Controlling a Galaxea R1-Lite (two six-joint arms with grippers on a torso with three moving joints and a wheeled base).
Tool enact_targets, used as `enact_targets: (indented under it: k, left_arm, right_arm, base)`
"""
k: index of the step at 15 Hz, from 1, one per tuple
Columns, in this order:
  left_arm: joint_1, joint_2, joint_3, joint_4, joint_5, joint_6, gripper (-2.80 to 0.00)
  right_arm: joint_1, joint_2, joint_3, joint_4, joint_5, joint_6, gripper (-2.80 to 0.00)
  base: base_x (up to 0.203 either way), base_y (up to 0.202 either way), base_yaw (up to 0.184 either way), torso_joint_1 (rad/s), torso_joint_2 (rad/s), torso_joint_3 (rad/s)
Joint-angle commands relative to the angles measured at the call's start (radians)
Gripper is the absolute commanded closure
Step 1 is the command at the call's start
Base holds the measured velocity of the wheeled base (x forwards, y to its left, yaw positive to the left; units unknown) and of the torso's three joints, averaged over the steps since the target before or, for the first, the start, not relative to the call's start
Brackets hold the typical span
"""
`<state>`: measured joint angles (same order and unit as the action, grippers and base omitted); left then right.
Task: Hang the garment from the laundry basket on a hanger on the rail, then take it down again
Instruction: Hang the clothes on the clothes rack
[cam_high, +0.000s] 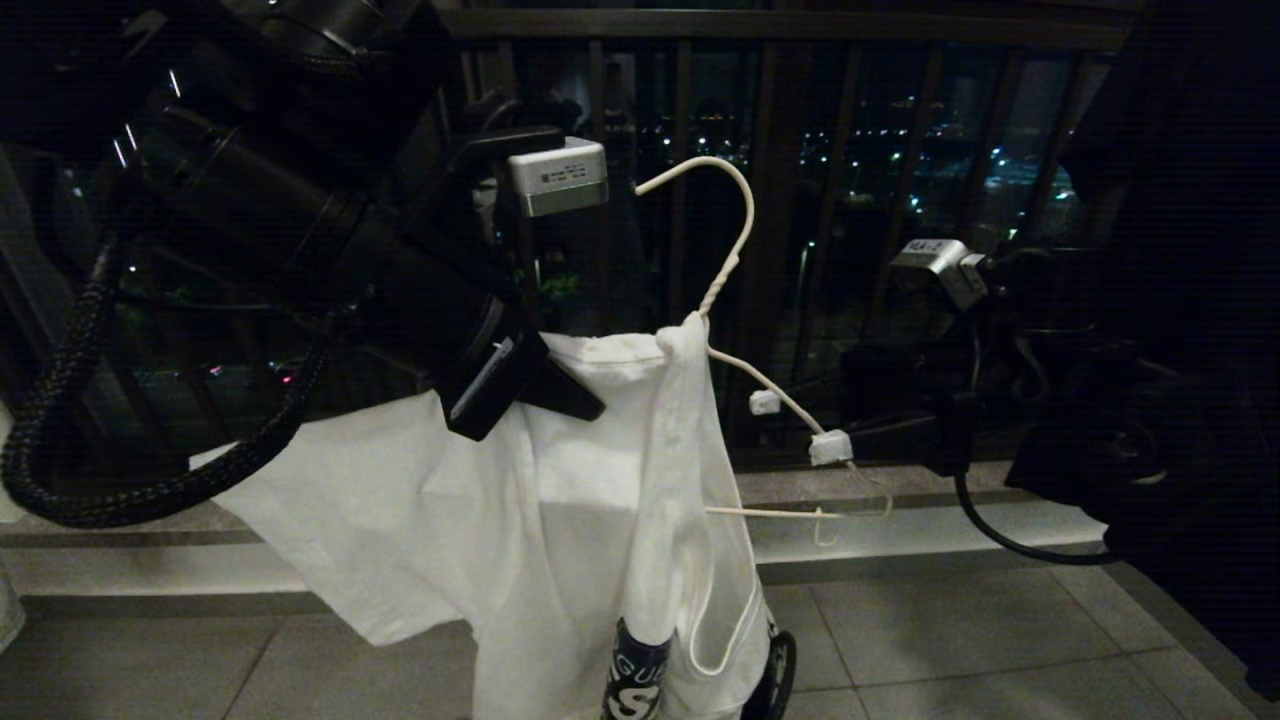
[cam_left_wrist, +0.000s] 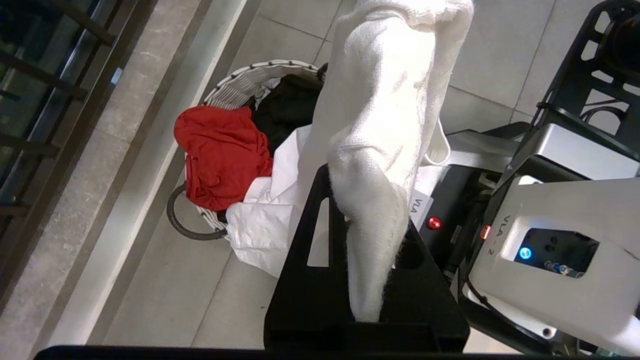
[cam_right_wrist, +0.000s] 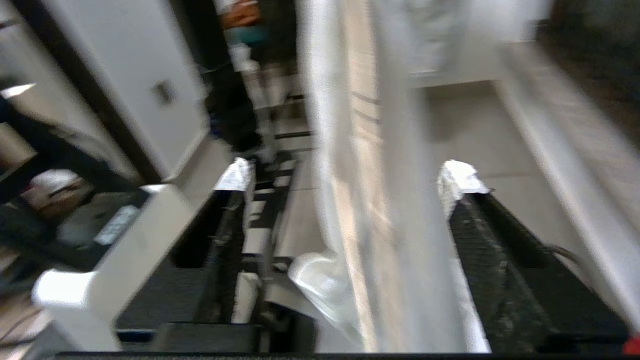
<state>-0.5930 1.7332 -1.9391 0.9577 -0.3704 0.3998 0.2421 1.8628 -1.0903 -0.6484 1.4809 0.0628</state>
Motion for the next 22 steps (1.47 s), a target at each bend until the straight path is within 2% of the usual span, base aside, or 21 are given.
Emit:
enact_targets:
  k: [1, 3, 5, 7, 8, 10, 12, 14, 16, 18, 20, 22]
  left_arm:
    - [0.003, -0.030, 0.008, 0.005, -0.003, -0.006, 0.00]
    - [0.008, -0.051, 0.021, 0.007, -0.009, -0.009, 0.00]
    - [0.009, -0.058, 0.019, 0.004, -0.012, -0.010, 0.00]
    - [0.012, -0.067, 0.023, 0.004, -0.015, -0.019, 0.00]
    - [0.017, -0.069, 0.029, 0.003, -0.026, -0.039, 0.00]
    - [0.022, -0.081, 0.042, -0.006, -0.075, -0.061, 0.00]
    - [0.030, -0.081, 0.055, -0.056, -0.089, -0.081, 0.00]
    - [0.030, -0.084, 0.090, -0.104, -0.092, -0.122, 0.00]
    - [0.035, -0.108, 0.177, -0.161, -0.137, -0.130, 0.00]
    - [0.042, -0.137, 0.294, -0.278, -0.175, -0.134, 0.00]
    - [0.053, -0.167, 0.382, -0.381, -0.185, -0.157, 0.00]
    - [0.070, -0.198, 0.427, -0.429, -0.185, -0.190, 0.00]
  right_arm:
    - [-0.065, -0.047, 0.000, 0.004, -0.017, 0.017, -2.80]
    - [-0.122, -0.137, 0.030, 0.006, -0.102, 0.093, -2.80]
    - [-0.174, -0.212, 0.047, 0.007, -0.274, 0.205, -2.80]
    - [-0.208, -0.301, 0.102, 0.007, -0.375, 0.288, -2.80]
    - [-0.227, -0.356, 0.139, 0.010, -0.412, 0.312, 0.00]
    - [-0.267, -0.474, 0.200, 0.053, -0.448, 0.328, 0.00]
    - [-0.289, -0.567, 0.196, 0.244, -0.460, 0.333, 0.00]
    - [-0.293, -0.598, 0.107, 0.436, -0.464, 0.335, 0.00]
    - [-0.292, -0.607, 0.031, 0.585, -0.465, 0.335, 0.00]
    - [-0.271, -0.593, -0.001, 0.638, -0.477, 0.335, 0.00]
    - [-0.235, -0.573, -0.009, 0.665, -0.573, 0.333, 0.00]
    - [-0.158, -0.537, -0.021, 0.697, -0.730, 0.306, 0.00]
  base:
    - [0.000, 0.000, 0.000, 0.000, 0.00, 0.000]
    - [0.000, 0.000, 0.000, 0.000, 0.00, 0.000]
    - [0.000, 0.000, 0.000, 0.000, 0.00, 0.000]
    - [0.000, 0.000, 0.000, 0.000, 0.00, 0.000]
    - [0.000, 0.000, 0.000, 0.000, 0.00, 0.000]
    - [0.000, 0.000, 0.000, 0.000, 0.00, 0.000]
    - [0.000, 0.000, 0.000, 0.000, 0.00, 0.000]
    - [0.000, 0.000, 0.000, 0.000, 0.00, 0.000]
    - [0.000, 0.000, 0.000, 0.000, 0.00, 0.000]
    - [0.000, 0.000, 0.000, 0.000, 0.00, 0.000]
    - [0.000, 0.000, 0.000, 0.000, 0.00, 0.000]
    - [0.000, 0.000, 0.000, 0.000, 0.00, 0.000]
